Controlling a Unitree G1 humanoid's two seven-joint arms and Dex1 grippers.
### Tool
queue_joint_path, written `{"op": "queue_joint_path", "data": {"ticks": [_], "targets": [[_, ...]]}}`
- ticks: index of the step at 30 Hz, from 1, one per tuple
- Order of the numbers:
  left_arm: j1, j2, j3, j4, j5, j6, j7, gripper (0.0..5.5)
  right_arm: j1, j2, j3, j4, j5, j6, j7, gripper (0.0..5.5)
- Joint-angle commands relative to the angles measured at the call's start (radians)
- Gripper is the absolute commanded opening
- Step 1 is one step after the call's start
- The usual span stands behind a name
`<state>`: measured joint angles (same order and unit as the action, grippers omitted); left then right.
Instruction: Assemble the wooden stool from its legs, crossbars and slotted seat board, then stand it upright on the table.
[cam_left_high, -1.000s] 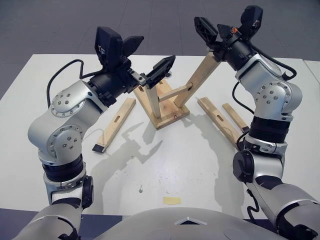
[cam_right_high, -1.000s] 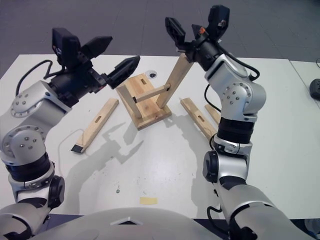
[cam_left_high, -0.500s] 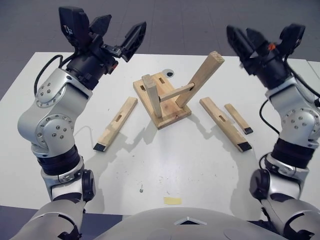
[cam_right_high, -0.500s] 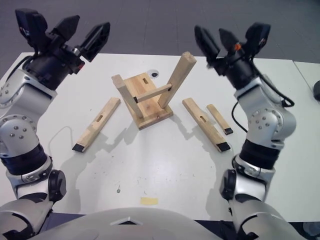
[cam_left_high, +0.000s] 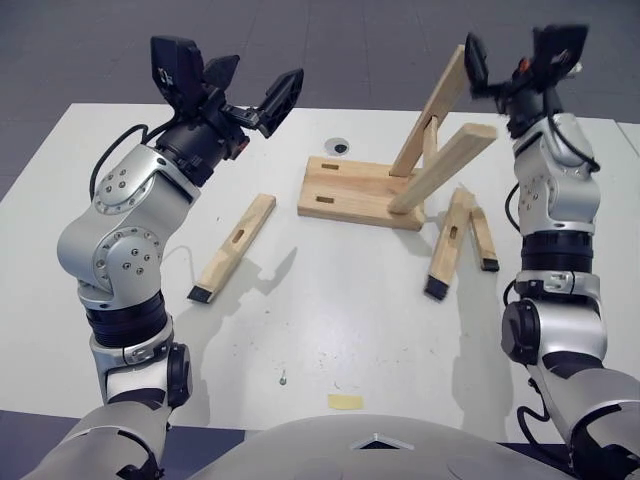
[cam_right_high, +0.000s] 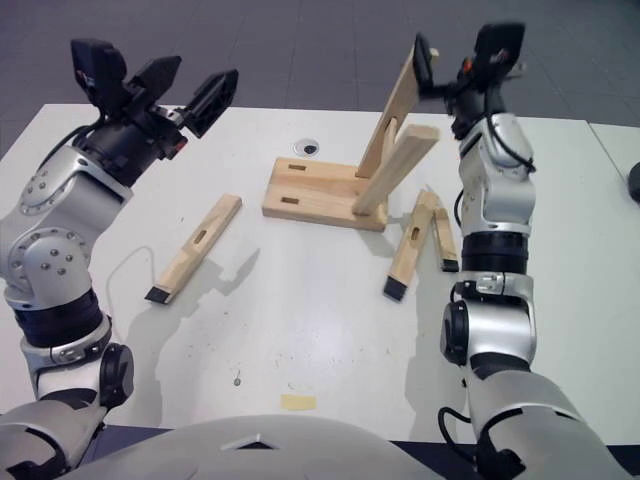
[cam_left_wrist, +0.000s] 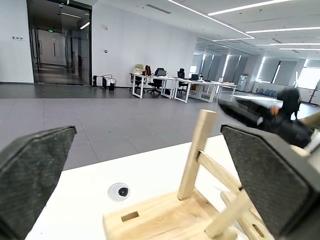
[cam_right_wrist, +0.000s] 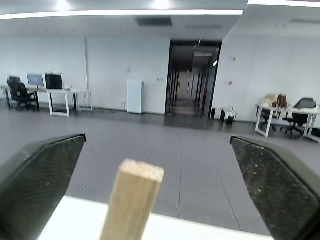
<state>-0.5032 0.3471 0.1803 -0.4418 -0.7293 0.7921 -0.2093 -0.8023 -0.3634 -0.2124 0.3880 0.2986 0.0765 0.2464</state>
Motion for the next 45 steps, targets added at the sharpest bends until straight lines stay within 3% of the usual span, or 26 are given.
{"op": "queue_joint_path", "data": {"ticks": [1,3,7,12,14,24,28,32,38,45], "targets": [[0.035,-0.01,-0.016,-0.021,0.019,-0.005,0.015,5.4,-0.052,0.032,-0.064,-0.089,0.093,0.001,0.006,5.39],[0.044,-0.016,-0.02,-0.03,0.02,-0.003,0.023,5.4,-0.061,0.044,-0.087,-0.154,0.173,0.058,0.016,5.39],[0.069,-0.028,-0.033,-0.046,0.038,-0.006,0.037,5.4,0.055,0.066,-0.043,-0.423,0.528,0.427,0.137,5.39],[0.082,-0.028,-0.04,-0.058,0.051,-0.004,0.05,5.4,0.28,0.024,0.021,-0.461,0.52,0.596,0.14,5.39],[0.086,-0.029,-0.041,-0.059,0.053,-0.002,0.054,5.4,0.315,0.004,0.045,-0.425,0.439,0.575,0.135,5.39],[0.082,-0.031,-0.056,-0.037,0.056,0.002,0.053,5.4,0.141,0.097,-0.004,-0.26,0.26,0.288,0.053,5.39],[0.097,-0.031,-0.07,-0.031,0.075,-0.005,0.05,5.4,0.211,0.147,-0.118,-0.428,0.648,0.523,0.104,5.39],[0.114,-0.04,-0.072,-0.036,0.079,-0.005,0.048,5.4,0.411,0.084,-0.167,-0.571,0.951,0.76,0.126,5.39],[0.126,-0.041,-0.067,-0.047,0.085,-0.005,0.047,5.4,0.537,-0.001,-0.104,-0.569,0.775,0.807,-0.01,5.39],[0.129,-0.033,-0.067,-0.034,0.106,-0.01,0.035,5.4,0.504,-0.017,-0.065,-0.437,0.497,0.775,-0.208,5.39]]}}
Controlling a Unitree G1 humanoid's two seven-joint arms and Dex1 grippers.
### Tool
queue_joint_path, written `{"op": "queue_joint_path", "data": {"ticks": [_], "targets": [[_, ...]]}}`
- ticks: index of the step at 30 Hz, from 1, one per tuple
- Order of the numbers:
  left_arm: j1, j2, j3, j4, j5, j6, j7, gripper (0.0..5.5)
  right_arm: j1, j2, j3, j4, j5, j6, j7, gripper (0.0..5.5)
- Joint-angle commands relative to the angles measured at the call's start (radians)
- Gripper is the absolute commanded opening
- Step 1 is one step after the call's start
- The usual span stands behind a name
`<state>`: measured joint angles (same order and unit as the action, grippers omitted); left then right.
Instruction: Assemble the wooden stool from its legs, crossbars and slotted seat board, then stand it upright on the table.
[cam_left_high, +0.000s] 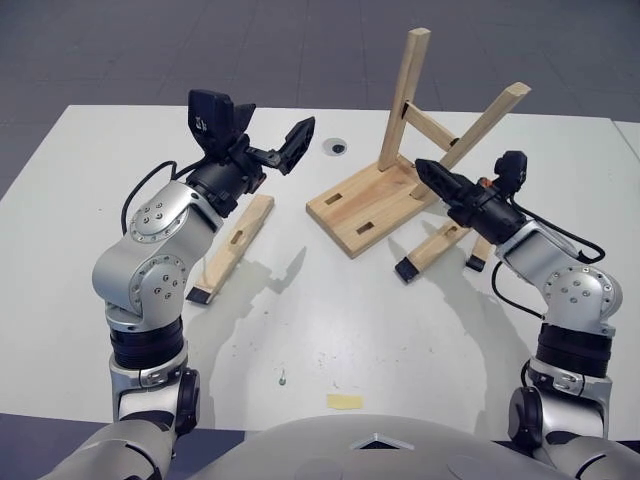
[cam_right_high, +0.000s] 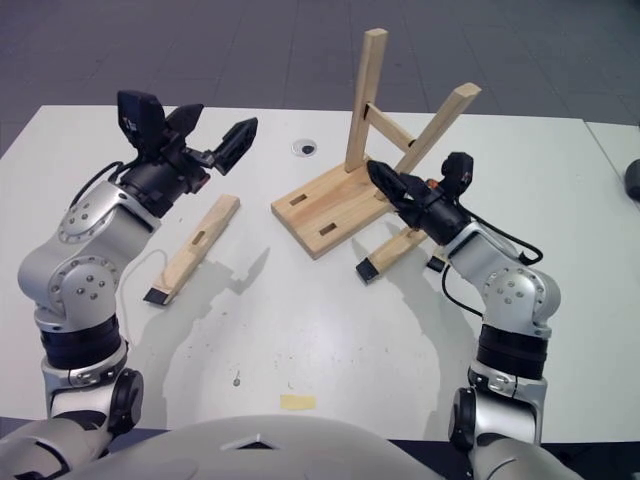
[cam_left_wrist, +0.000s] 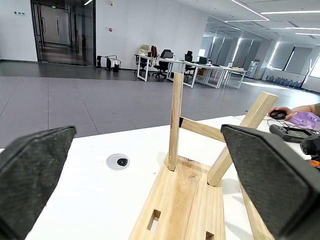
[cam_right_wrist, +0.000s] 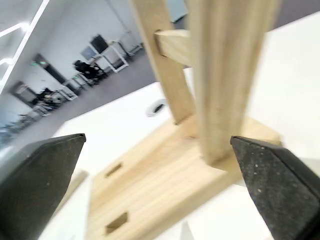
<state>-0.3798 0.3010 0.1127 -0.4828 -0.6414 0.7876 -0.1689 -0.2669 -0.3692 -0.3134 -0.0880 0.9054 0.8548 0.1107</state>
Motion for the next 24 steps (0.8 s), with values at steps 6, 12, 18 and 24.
{"op": "queue_joint_path", "data": {"ticks": [6,12,18,24], "targets": [[0.011,0.009,-0.004,0.013,0.039,-0.007,-0.012,5.4,-0.155,0.025,0.044,0.191,-0.376,-0.189,-0.244,5.39],[0.0,0.006,-0.014,0.028,0.057,-0.009,-0.023,5.4,-0.313,0.168,0.105,0.245,-0.478,-0.343,-0.27,5.39],[0.009,-0.002,-0.038,0.028,0.07,-0.008,-0.04,5.4,-0.318,0.253,0.192,0.224,-0.525,-0.365,-0.194,5.39],[0.046,0.001,-0.028,0.012,0.075,-0.003,-0.032,5.4,-0.219,0.172,0.103,0.171,-0.543,-0.354,-0.166,5.39]]}}
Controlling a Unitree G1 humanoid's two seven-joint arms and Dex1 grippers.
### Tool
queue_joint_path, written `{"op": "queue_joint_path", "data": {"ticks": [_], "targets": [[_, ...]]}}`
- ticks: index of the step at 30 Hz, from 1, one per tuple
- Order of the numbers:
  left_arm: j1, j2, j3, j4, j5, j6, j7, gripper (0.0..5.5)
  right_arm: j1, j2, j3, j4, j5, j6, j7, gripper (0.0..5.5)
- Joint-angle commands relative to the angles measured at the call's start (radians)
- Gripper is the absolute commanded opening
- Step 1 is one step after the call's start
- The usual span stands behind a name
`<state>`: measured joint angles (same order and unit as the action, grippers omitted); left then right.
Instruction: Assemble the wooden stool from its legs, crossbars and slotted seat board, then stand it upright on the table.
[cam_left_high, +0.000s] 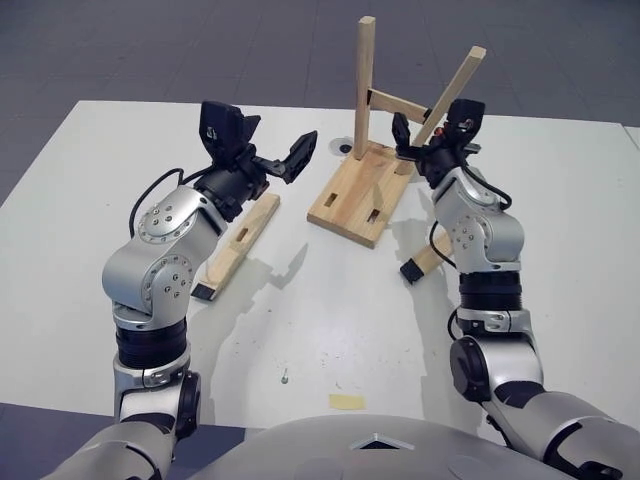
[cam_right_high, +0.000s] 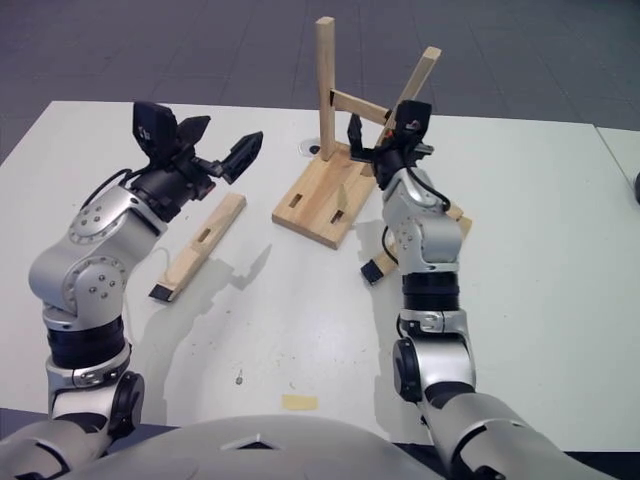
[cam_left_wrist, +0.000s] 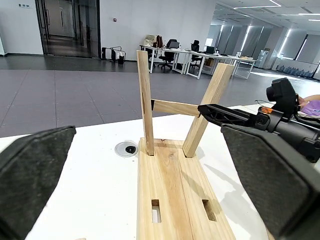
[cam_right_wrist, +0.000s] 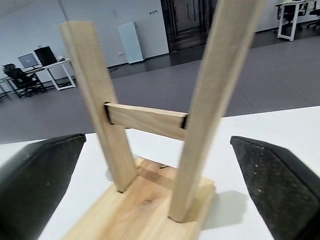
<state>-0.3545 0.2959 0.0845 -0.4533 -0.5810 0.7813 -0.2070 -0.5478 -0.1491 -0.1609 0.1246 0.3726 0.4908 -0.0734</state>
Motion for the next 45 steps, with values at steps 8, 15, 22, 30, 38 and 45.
{"op": "queue_joint_path", "data": {"ticks": [8,15,22,30,38,45], "targets": [[0.061,-0.003,-0.002,-0.042,0.038,0.002,0.026,5.4,0.364,-0.146,-0.109,-0.247,-0.113,0.088,-0.004,5.39],[0.093,-0.009,0.002,-0.069,0.037,0.008,0.04,5.4,0.591,-0.133,-0.102,-0.448,-0.148,0.185,0.013,5.39],[0.102,-0.013,0.007,-0.08,0.033,0.014,0.052,5.4,0.639,-0.104,-0.111,-0.484,-0.129,0.405,0.012,5.39],[0.101,-0.012,-0.009,-0.075,0.043,0.02,0.053,5.4,0.622,-0.069,-0.131,-0.495,-0.135,0.566,-0.009,4.29],[0.105,-0.017,-0.022,-0.08,0.046,0.017,0.052,5.4,0.626,-0.038,-0.164,-0.458,-0.142,0.605,-0.019,3.05],[0.125,-0.02,-0.02,-0.084,0.05,0.015,0.057,5.4,0.638,-0.053,-0.153,-0.417,-0.166,0.581,-0.004,1.99]]}}
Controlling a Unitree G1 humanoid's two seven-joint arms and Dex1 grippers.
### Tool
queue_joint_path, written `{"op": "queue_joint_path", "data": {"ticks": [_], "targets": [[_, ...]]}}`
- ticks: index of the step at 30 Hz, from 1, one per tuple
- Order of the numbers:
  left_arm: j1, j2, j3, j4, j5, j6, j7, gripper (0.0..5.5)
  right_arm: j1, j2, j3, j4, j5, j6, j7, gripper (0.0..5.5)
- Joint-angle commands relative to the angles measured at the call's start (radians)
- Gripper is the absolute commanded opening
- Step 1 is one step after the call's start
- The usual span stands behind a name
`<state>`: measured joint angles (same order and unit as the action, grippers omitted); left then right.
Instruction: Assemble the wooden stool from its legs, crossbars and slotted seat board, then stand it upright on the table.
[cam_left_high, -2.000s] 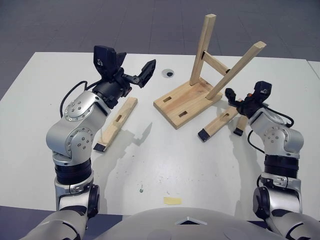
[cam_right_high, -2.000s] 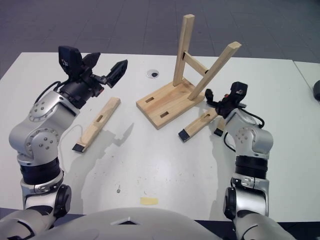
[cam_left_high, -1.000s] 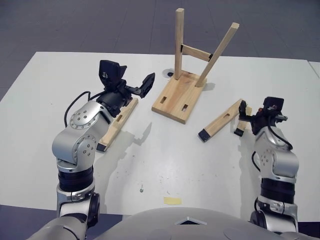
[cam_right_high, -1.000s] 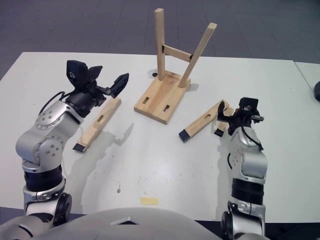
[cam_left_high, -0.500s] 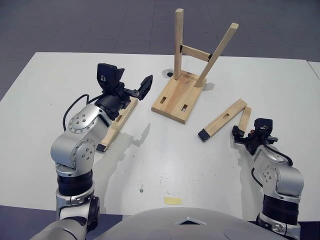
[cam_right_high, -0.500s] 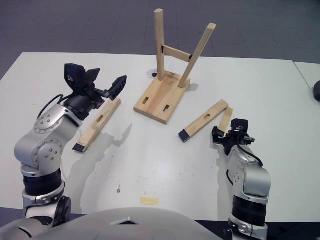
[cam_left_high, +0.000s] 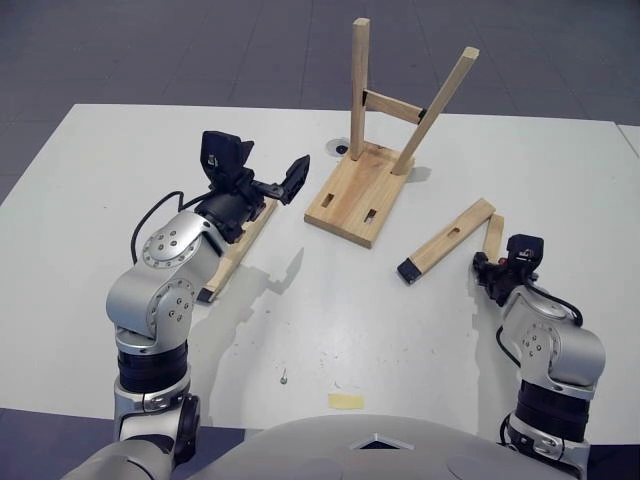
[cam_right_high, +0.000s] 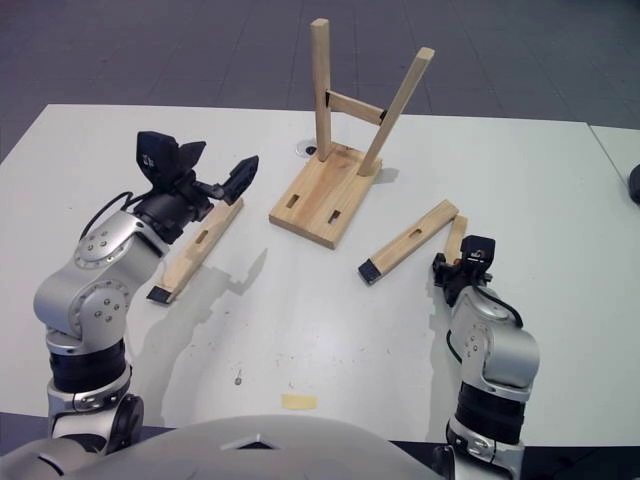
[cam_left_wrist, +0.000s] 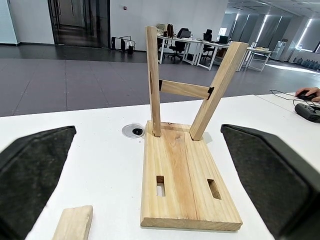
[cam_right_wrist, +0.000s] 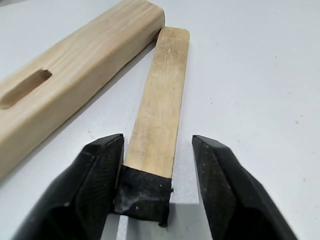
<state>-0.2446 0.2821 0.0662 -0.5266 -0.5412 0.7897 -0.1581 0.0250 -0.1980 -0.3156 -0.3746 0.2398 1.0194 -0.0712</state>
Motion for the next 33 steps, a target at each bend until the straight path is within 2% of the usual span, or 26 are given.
{"op": "queue_joint_path", "data": {"ticks": [1,5,9,12,14,17,20,23,29,33], "targets": [[0.017,-0.007,0.0,-0.009,0.012,0.005,0.011,5.4,0.065,-0.004,0.0,0.087,-0.034,0.048,-0.006,1.81],[0.024,-0.01,0.013,0.0,0.021,0.005,0.028,5.4,0.04,0.011,-0.023,0.1,-0.035,0.03,-0.02,1.33],[0.01,-0.005,0.043,0.03,0.039,0.0,0.054,5.4,0.0,0.029,-0.044,0.126,-0.04,-0.026,-0.042,1.31],[-0.04,-0.015,0.095,0.066,0.026,-0.001,0.072,5.4,-0.089,0.007,-0.055,0.186,-0.066,-0.196,-0.054,1.31],[-0.103,-0.034,0.142,0.079,-0.024,0.012,0.08,5.4,-0.171,-0.038,-0.014,0.209,-0.108,-0.411,-0.021,1.31],[-0.208,-0.089,0.218,0.098,-0.21,0.039,0.048,5.4,-0.273,-0.083,0.112,0.177,-0.184,-0.767,0.088,1.31],[-0.249,-0.124,0.273,0.119,-0.462,0.073,-0.001,5.4,-0.301,-0.079,0.231,0.133,-0.204,-0.941,0.195,1.31],[-0.287,-0.129,0.27,0.134,-0.617,0.109,0.005,5.4,-0.276,-0.05,0.313,0.078,-0.152,-1.009,0.29,1.31],[-0.337,-0.072,0.223,0.149,-0.722,0.153,0.051,5.4,-0.227,-0.044,0.455,0.011,-0.101,-1.033,0.444,1.31],[-0.34,-0.029,0.171,0.136,-0.695,0.164,0.066,4.66,-0.246,-0.036,0.505,0.001,-0.125,-1.039,0.473,1.31]]}}
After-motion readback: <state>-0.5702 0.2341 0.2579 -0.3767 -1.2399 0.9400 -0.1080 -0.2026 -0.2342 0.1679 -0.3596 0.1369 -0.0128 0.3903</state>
